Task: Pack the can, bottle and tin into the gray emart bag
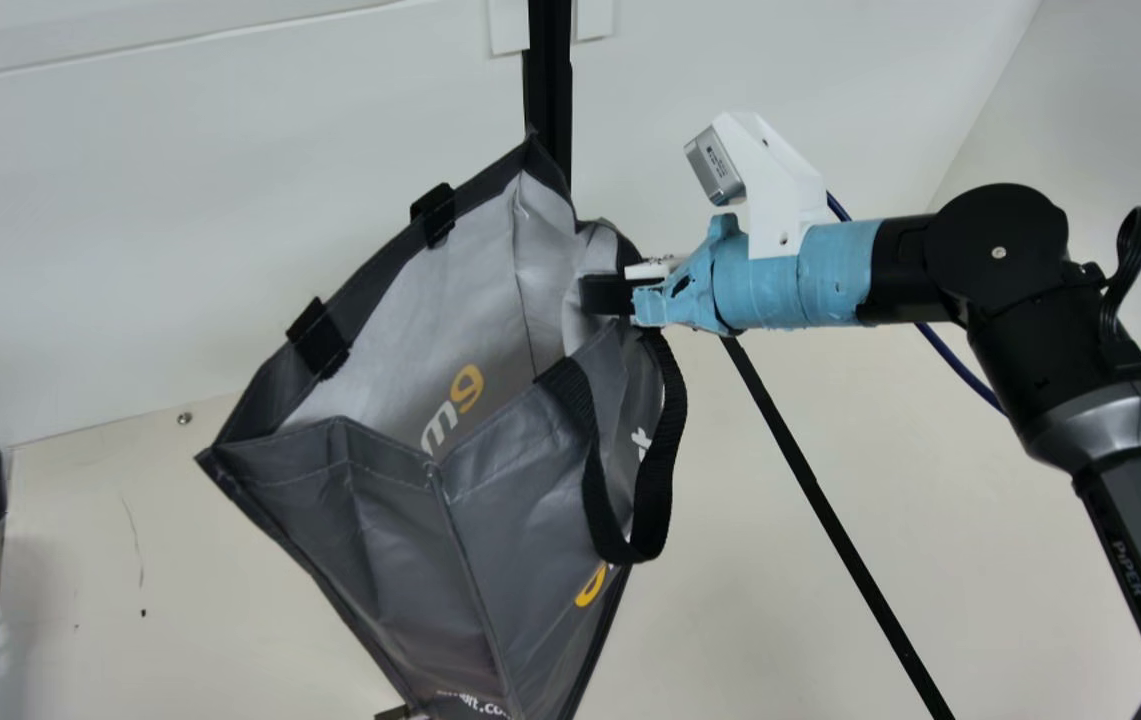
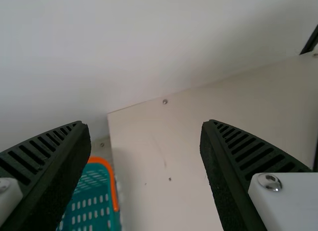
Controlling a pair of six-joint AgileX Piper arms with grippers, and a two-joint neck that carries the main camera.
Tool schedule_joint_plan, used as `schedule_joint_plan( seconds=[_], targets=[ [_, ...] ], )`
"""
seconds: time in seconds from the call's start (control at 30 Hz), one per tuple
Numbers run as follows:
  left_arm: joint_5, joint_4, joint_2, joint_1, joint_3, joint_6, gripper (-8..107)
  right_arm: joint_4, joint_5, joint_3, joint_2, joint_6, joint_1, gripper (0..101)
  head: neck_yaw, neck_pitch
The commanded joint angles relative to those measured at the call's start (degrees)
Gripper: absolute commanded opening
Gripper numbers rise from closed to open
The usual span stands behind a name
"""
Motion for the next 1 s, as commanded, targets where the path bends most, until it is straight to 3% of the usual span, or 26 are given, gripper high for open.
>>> schedule_joint_plan(
  seconds=[0.0, 0.03, 0.07, 0.2, 0.47, 0.5, 0.97],
  targets=[
    [0.61, 6.63, -0.6, -0.72, 0.62, -2.4, 90, 0.0, 0.0, 0.0, 0.0, 0.0, 0.0, 0, -0.05, -1.3],
    [0.96, 8.06, -0.94, -1.14, 0.96, -3.42, 90, 0.0, 0.0, 0.0, 0.0, 0.0, 0.0, 0, -0.05, -1.3],
    [0.84, 3.54, -0.67, -0.8, 0.74, -1.93, 90, 0.0, 0.0, 0.0, 0.0, 0.0, 0.0, 0, -0.05, -1.3],
    [1.0, 7.79, -0.96, -1.15, 0.9, -3.41, 90, 0.0, 0.0, 0.0, 0.0, 0.0, 0.0, 0, -0.05, -1.3],
    [1.02, 8.05, -0.96, -1.15, 0.9, -3.41, 90, 0.0, 0.0, 0.0, 0.0, 0.0, 0.0, 0, -0.05, -1.3],
    [1.02, 8.05, -0.96, -1.15, 0.9, -3.41, 90, -0.19, -0.08, 1.36, -1.53, 0.34, 0.2, 0, -0.05, -1.3],
    [1.02, 8.05, -0.96, -1.15, 0.9, -3.41, 90, -6.22, 2.16, -4.11, -0.49, 3.41, -5.32, 0, -0.05, -1.3]
  ],
)
